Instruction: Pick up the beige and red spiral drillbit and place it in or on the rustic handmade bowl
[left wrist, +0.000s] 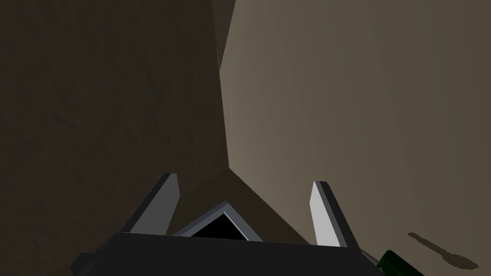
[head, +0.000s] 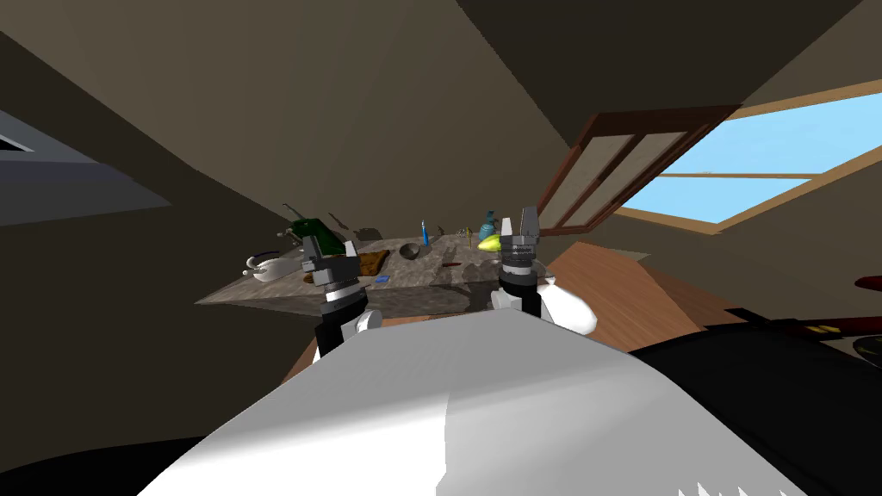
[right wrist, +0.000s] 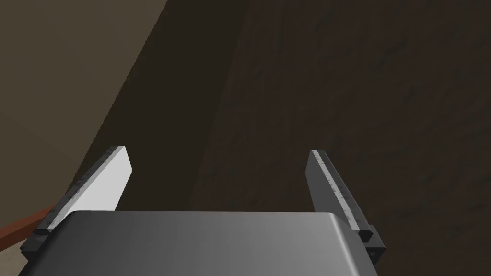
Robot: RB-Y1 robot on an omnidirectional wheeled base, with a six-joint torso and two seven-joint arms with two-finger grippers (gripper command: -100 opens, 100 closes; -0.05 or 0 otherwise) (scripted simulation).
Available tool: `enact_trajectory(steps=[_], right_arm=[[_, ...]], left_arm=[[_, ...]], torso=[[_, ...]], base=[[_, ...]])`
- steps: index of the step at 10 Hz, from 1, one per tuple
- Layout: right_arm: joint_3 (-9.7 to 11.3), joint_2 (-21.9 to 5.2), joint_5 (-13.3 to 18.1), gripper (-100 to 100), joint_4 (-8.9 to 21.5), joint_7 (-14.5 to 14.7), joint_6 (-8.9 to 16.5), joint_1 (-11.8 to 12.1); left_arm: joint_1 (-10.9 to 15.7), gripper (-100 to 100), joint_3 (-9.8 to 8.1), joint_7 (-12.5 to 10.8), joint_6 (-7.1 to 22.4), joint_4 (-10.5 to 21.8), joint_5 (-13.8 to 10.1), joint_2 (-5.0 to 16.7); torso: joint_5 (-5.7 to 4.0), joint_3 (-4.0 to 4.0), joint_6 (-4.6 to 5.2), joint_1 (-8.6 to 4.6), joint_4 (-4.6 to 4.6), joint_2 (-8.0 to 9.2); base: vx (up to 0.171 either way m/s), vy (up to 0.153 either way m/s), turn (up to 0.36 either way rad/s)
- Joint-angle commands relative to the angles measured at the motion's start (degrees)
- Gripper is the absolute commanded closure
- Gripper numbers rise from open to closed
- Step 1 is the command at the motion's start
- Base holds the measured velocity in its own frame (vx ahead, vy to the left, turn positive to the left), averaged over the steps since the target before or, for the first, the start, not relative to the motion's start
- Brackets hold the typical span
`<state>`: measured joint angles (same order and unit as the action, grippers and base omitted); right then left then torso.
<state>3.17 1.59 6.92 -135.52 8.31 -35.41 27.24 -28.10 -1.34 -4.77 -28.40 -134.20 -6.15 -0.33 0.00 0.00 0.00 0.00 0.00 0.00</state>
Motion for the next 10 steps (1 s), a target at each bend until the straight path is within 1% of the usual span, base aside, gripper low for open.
enact_trajectory(steps=[1,2,3,4,5,6,7,8,9,10], right_arm=[[0.4,-2.8,0.3,-100,0.5,-0.1,0.7,0.3],[0.7,-4.4,0.6,-100,1.0,-0.1,1.5,0.5],[0.7,-4.9,0.6,-100,1.0,-0.1,1.5,0.5],[1.1,-7.2,1.0,-100,1.7,-0.2,2.4,0.8],[1.5,-8.8,1.5,-100,2.6,-0.3,3.5,1.1],[1.5,-9.5,1.5,-100,2.6,-0.3,3.5,1.1],[2.0,-11.7,2.1,-100,3.7,-0.3,4.7,1.4],[2.5,-13.4,2.8,-100,4.9,-0.4,6.0,1.7],[2.5,-14.3,2.8,-100,4.9,-0.4,6.0,1.7],[3.0,-16.3,3.5,-100,6.3,-0.5,7.4,2.0]], left_arm=[[0.0,0,0.00,0.0,0.0,0.0,0.0,0.0],[0.0,0,0.00,0.0,0.0,0.0,0.0,0.0],[0.0,0,0.00,0.0,0.0,0.0,0.0,0.0],[0.0,0,0.00,0.0,0.0,0.0,0.0,0.0],[0.0,0,0.00,0.0,0.0,0.0,0.0,0.0],[0.0,0,0.00,0.0,0.0,0.0,0.0,0.0],[0.0,0,0.00,0.0,0.0,0.0,0.0,0.0],[0.0,0,0.00,0.0,0.0,0.0,0.0,0.0],[0.0,0,0.00,0.0,0.0,0.0,0.0,0.0],[0.0,0,0.00,0.0,0.0,0.0,0.0,0.0]], torso=[[0.00,0.00,0.00,0.00,0.00,0.00],[-0.02,0.07,0.00,-0.11,0.02,0.13],[-0.05,0.20,0.00,-0.23,0.07,0.35],[-0.05,0.22,0.00,-0.20,0.09,0.37],[-0.04,0.23,0.00,-0.18,0.09,0.41],[-0.05,0.31,0.00,-0.21,0.12,0.54],[-0.05,0.29,0.00,-0.18,0.12,0.49],[-0.04,0.30,0.00,-0.17,0.12,0.52],[-0.06,0.40,0.00,-0.28,0.15,0.70],[-0.07,0.36,0.00,-0.26,0.15,0.60]], base=[[-0.047,-0.028,0.005],[-0.112,-0.059,0.016],[-0.099,-0.046,0.008],[-0.104,-0.037,0.010],[-0.149,-0.050,0.023],[-0.120,-0.040,0.014],[-0.133,-0.036,0.027],[-0.196,-0.070,0.035],[-0.149,-0.063,0.021],[-0.145,-0.055,0.033]])
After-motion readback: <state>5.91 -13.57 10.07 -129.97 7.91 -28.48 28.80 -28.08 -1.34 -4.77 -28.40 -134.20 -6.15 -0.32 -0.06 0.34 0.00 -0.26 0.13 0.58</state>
